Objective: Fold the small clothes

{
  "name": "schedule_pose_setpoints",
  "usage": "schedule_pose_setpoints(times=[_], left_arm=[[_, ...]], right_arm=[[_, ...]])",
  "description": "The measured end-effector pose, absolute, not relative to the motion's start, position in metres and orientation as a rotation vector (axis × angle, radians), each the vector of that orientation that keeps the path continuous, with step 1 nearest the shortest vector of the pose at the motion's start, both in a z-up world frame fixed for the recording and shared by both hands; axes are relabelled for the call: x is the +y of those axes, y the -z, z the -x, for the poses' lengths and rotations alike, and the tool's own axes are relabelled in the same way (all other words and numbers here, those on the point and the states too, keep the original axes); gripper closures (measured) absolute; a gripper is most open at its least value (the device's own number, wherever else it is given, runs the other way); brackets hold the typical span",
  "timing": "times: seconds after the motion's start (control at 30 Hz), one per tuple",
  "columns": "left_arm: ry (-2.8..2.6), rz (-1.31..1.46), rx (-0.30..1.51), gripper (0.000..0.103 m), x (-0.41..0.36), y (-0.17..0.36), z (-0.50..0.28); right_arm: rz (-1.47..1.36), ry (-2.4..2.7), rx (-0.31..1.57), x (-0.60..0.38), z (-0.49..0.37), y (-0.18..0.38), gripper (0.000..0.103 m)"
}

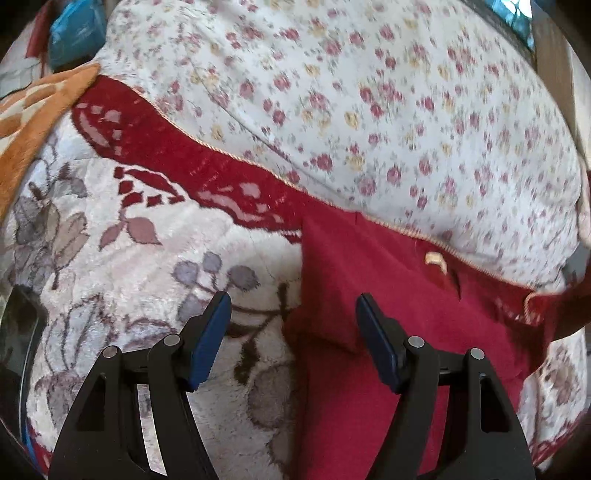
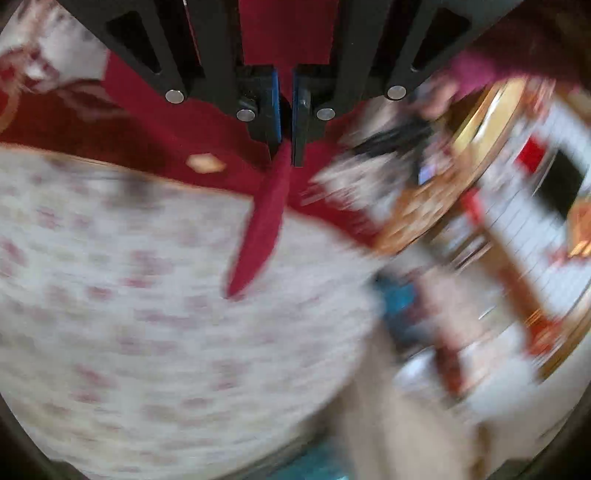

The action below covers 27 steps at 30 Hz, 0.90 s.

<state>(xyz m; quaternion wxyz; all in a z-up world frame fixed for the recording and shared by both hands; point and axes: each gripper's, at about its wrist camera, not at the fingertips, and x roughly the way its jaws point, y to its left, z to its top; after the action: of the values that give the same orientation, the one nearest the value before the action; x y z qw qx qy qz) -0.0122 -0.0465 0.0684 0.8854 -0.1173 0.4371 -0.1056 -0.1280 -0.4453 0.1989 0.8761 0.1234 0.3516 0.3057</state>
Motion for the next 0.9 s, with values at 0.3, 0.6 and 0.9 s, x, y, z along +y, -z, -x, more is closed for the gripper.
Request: schedule_pose_setpoints(times=[0.3, 0.6, 0.9], left_arm=[[0.232, 0.357, 0.887, 0.033, -0.022, -0.073, 0.003], [0.297, 0.286, 0.928, 0.033, -0.049, -0.063, -0.007], [0.251, 0.242, 0.938, 0.033, -0.059, -0.058, -0.002]], right_arm=[[-0.038, -0.771, 1.056, -0.304, 0.033, -0.102, 0.099], [-0.095, -0.349, 1.118, -0.331, -0.05, -0.019, 0.048], [0.046, -0.461, 0.925, -0.292, 0.032, -0.051, 0.048]])
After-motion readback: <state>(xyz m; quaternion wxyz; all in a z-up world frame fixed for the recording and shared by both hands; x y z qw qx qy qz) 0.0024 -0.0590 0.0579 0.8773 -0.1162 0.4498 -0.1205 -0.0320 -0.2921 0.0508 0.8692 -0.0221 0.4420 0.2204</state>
